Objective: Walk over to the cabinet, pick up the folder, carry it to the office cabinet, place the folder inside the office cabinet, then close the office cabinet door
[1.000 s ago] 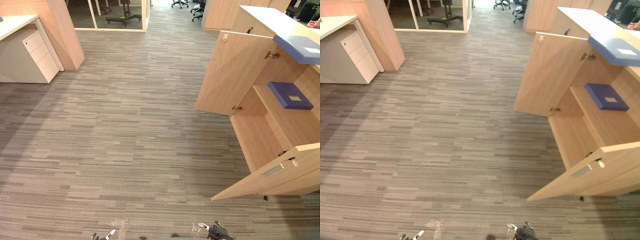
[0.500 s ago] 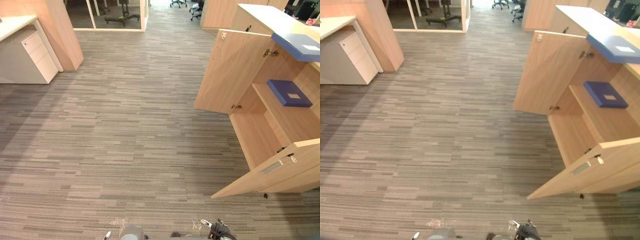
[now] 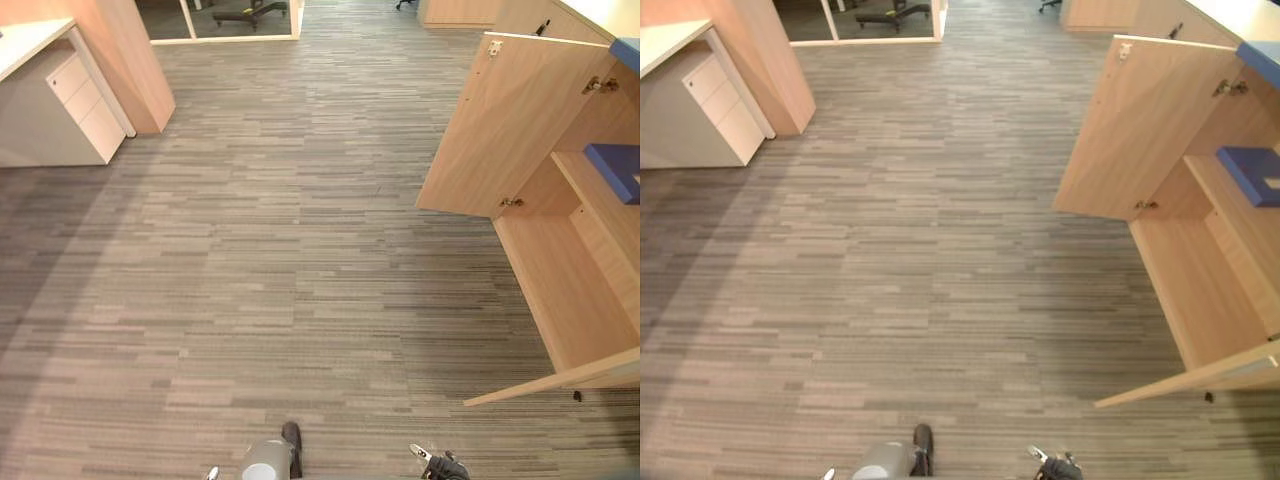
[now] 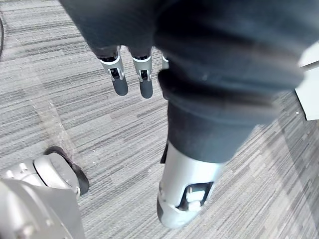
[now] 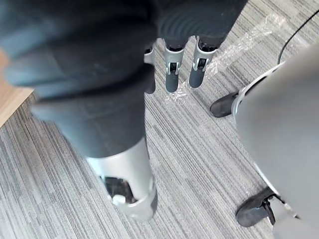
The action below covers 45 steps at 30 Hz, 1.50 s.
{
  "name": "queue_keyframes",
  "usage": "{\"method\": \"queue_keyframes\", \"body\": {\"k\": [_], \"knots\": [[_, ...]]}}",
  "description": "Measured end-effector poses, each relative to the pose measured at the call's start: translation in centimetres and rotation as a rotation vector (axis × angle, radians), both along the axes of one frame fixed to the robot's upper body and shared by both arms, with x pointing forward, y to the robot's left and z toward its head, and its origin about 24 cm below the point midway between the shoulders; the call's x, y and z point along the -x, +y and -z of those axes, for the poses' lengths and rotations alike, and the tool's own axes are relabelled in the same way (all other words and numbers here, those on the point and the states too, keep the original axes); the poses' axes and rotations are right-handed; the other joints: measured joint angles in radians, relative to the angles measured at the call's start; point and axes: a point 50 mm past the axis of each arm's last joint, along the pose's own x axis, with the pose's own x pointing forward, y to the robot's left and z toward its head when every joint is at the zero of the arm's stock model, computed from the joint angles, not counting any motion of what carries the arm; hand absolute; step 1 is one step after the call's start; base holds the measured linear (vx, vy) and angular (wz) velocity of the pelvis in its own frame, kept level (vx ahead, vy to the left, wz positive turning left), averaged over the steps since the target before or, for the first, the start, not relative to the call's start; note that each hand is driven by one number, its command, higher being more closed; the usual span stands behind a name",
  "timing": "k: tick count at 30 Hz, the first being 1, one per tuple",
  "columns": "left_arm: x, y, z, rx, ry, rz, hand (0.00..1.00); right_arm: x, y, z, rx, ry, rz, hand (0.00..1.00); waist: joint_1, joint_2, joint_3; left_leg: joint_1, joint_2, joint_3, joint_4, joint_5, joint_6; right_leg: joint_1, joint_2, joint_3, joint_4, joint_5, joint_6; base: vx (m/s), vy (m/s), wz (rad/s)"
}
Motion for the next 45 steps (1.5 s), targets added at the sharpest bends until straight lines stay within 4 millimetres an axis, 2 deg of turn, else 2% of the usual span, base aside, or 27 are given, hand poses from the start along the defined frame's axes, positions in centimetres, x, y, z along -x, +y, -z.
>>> {"method": "queue_keyframes", "body": {"k": [2,4,5,6,8,9,11,13,14,16,17,21,22,23,26,29,32,34,35,36,37,38,39,40,41,43,45], "knots": [[0.4,-0.4,0.2,0.017,0.020,-0.003,0.00,0.3,-0.4,0.0,0.011,0.015,-0.010,0.00,0.003,0.018,-0.025,0.053,-0.035,0.013,-0.044,-0.009,0.017,-0.016,-0.034,0.007,0.059,0.000,0.000,0.27,0.189,-0.39],[0.6,-0.8,0.4,0.032,0.030,0.003,0.00,0.6,-1.7,-0.2,0.039,0.025,-0.004,0.00,-0.009,0.058,-0.054,0.142,-0.063,0.011,-0.100,-0.003,0.035,-0.106,-0.086,0.002,0.319,-0.016,-0.012,0.29,0.254,-0.24],[0.5,-0.7,0.3,0.029,0.026,0.006,0.00,0.6,-1.9,-0.2,0.043,0.023,-0.004,0.00,-0.013,0.055,-0.054,0.163,-0.075,0.009,-0.108,-0.003,0.036,-0.140,-0.110,-0.012,0.416,-0.021,-0.025,0.33,0.266,-0.06],[-0.1,-0.6,0.3,0.022,0.013,0.045,0.00,-0.1,-2.2,-0.5,0.065,0.000,-0.013,0.00,-0.028,0.044,-0.046,0.218,-0.102,-0.001,-0.112,-0.019,0.062,-0.228,-0.198,-0.116,0.688,-0.022,-0.117,0.26,0.186,0.07],[-0.5,-0.6,0.2,0.018,0.004,0.088,0.00,-0.7,-2.4,-0.7,0.076,-0.019,-0.016,0.00,-0.034,0.038,-0.039,0.262,-0.108,-0.006,-0.122,-0.026,0.074,-0.255,-0.222,-0.187,0.789,-0.047,-0.135,0.22,0.106,0.12],[-0.7,-0.7,0.2,0.017,0.004,0.132,0.00,-0.8,-2.3,-0.7,0.073,-0.020,-0.017,0.00,-0.039,0.043,-0.027,0.295,-0.100,-0.009,-0.136,-0.027,0.075,-0.266,-0.207,-0.223,0.809,-0.089,-0.121,0.20,0.007,0.00],[-1.3,-1.0,0.2,0.019,-0.001,0.215,0.00,-2.1,-1.7,-0.8,0.058,-0.055,-0.036,0.00,-0.044,0.045,0.014,0.347,-0.056,-0.010,-0.147,-0.030,0.078,-0.308,-0.098,-0.297,0.727,-0.154,-0.102,0.16,-0.077,-0.05],[-1.7,-0.8,0.2,0.018,-0.002,0.249,0.00,-2.7,-1.3,-0.9,0.041,-0.080,-0.028,0.00,-0.048,0.040,0.039,0.367,-0.028,-0.014,-0.170,-0.059,0.069,-0.358,-0.010,-0.330,0.552,-0.146,-0.103,0.08,-0.173,0.05],[-1.9,-0.6,0.2,0.015,-0.006,0.246,0.00,-2.8,-1.2,-0.9,0.039,-0.083,-0.027,0.00,-0.047,0.029,0.048,0.377,-0.028,-0.012,-0.177,-0.068,0.062,-0.370,0.004,-0.327,0.499,-0.138,-0.113,0.05,-0.236,0.01],[-1.9,0.1,0.1,0.000,0.004,0.255,0.00,-2.6,-0.8,-0.8,0.016,-0.085,0.001,0.00,-0.052,0.003,0.060,0.392,-0.031,-0.021,-0.166,-0.110,0.047,-0.363,0.027,-0.315,0.377,-0.027,-0.160,0.09,-0.259,0.01],[-1.8,-0.2,0.2,0.010,0.012,0.265,0.00,-2.6,-0.9,-0.8,0.012,-0.089,0.008,0.00,-0.055,0.008,0.061,0.401,-0.007,-0.026,-0.155,-0.136,0.026,-0.362,0.054,-0.319,0.381,-0.032,-0.187,0.18,-0.239,0.01],[-1.9,-0.5,0.2,0.013,0.011,0.254,0.00,-1.8,-1.0,-0.6,0.003,-0.079,0.056,0.00,-0.068,0.035,0.049,0.399,0.091,-0.053,-0.100,-0.180,-0.034,-0.317,0.146,-0.372,0.365,-0.114,-0.190,0.31,-0.263,0.14],[-2.1,-0.3,0.1,0.005,0.000,0.245,0.00,-1.6,-0.7,-0.5,-0.006,-0.074,0.071,0.00,-0.066,0.029,0.051,0.372,0.118,-0.069,-0.014,-0.194,-0.057,-0.288,0.169,-0.386,0.344,-0.126,-0.199,0.30,-0.246,0.19],[-2.2,0.1,0.0,-0.007,-0.012,0.224,0.00,-0.9,-0.4,-0.3,-0.018,-0.060,0.099,0.00,-0.062,0.018,0.049,0.297,0.152,-0.087,0.187,-0.209,-0.081,-0.243,0.198,-0.393,0.300,-0.130,-0.203,0.36,-0.311,0.11],[-1.1,-0.2,0.2,0.022,0.006,0.144,0.00,-0.3,-0.8,-0.2,-0.012,-0.044,0.100,0.00,-0.054,0.030,0.049,0.078,0.239,-0.113,0.742,-0.190,-0.116,-0.128,0.282,-0.372,0.199,-0.135,-0.209,0.37,-0.215,-0.27],[-0.6,-0.2,0.2,0.031,0.013,0.105,0.00,0.0,-0.8,-0.1,-0.015,-0.024,0.097,0.00,-0.042,0.024,0.052,-0.041,0.231,-0.105,0.874,-0.197,-0.103,-0.038,0.308,-0.324,0.133,-0.135,-0.213,0.39,-0.062,-0.51],[-1.1,-0.1,0.2,0.032,-0.006,0.091,0.00,-0.1,-0.7,0.1,-0.031,0.006,0.087,0.00,-0.018,0.016,0.059,-0.122,0.192,-0.105,0.691,-0.209,-0.084,0.037,0.298,-0.249,0.081,-0.125,-0.196,0.38,0.037,-0.72],[-1.5,0.2,0.1,0.021,-0.018,0.092,0.00,-1.0,-0.5,-0.1,-0.032,-0.015,0.079,0.00,-0.015,0.001,0.066,-0.147,0.139,-0.195,0.399,-0.194,-0.097,0.073,0.269,-0.201,0.048,-0.127,-0.174,0.34,0.123,-0.80],[-1.6,0.2,0.1,0.020,-0.020,0.094,0.00,-1.4,-0.5,-0.2,-0.031,-0.024,0.077,0.00,-0.015,0.002,0.067,-0.143,0.122,-0.287,0.202,-0.151,-0.107,0.084,0.259,-0.172,0.030,-0.132,-0.151,0.26,0.128,-0.57],[-1.5,0.1,0.1,0.019,-0.019,0.093,0.00,-1.4,-0.5,-0.2,-0.030,-0.026,0.076,0.00,-0.014,0.003,0.066,-0.140,0.118,-0.324,0.124,-0.128,-0.108,0.091,0.255,-0.159,0.023,-0.138,-0.141,0.42,0.263,-0.70],[-1.4,0.1,0.1,0.017,-0.018,0.086,0.00,-1.2,-0.5,-0.1,-0.030,-0.019,0.070,0.00,-0.012,0.005,0.063,-0.141,0.120,-0.398,0.020,-0.082,-0.115,0.109,0.241,-0.131,0.025,-0.161,-0.102,0.38,0.273,-0.50],[-1.3,0.1,0.1,0.016,-0.019,0.080,0.00,-1.0,-0.5,-0.1,-0.029,-0.015,0.072,0.00,-0.011,0.005,0.062,-0.141,0.119,-0.407,0.011,-0.056,-0.116,0.119,0.233,-0.123,0.029,-0.171,-0.086,0.54,0.390,-0.54],[-1.2,0.3,0.1,0.014,-0.019,0.065,0.00,-0.7,-0.4,0.0,-0.029,-0.007,0.075,0.00,-0.003,0.003,0.058,-0.130,0.102,-0.399,0.025,0.030,-0.126,0.136,0.207,-0.104,0.038,-0.186,-0.061,0.52,0.397,-0.65],[-0.7,0.3,0.1,0.016,-0.007,0.055,0.00,-0.3,-0.5,0.0,-0.027,0.003,0.079,0.00,0.010,-0.004,0.045,-0.112,0.081,-0.378,0.031,0.162,-0.116,0.140,0.166,-0.070,0.059,-0.200,-0.026,0.64,0.510,-0.81],[-0.5,0.8,0.1,0.004,-0.001,0.045,0.00,-0.1,0.1,0.2,-0.041,0.005,0.079,0.00,0.014,-0.038,0.035,-0.103,0.043,-0.331,0.055,0.138,-0.097,0.125,0.103,-0.040,0.105,-0.197,0.004,0.50,0.434,-0.77],[-0.2,0.8,0.1,0.007,0.012,0.040,0.00,-0.4,0.5,0.2,-0.058,-0.006,0.079,0.00,0.027,-0.034,0.031,-0.056,0.017,-0.266,0.048,0.101,-0.047,0.055,0.037,0.012,0.257,-0.173,0.029,0.40,0.422,-0.78],[0.5,0.7,0.2,0.017,0.024,0.004,0.00,-0.3,0.1,0.1,-0.056,-0.013,0.086,0.00,0.031,-0.030,0.031,0.030,-0.021,-0.205,0.012,0.070,-0.010,-0.015,-0.039,0.022,0.453,-0.140,-0.011,0.30,0.403,-0.79]]}}
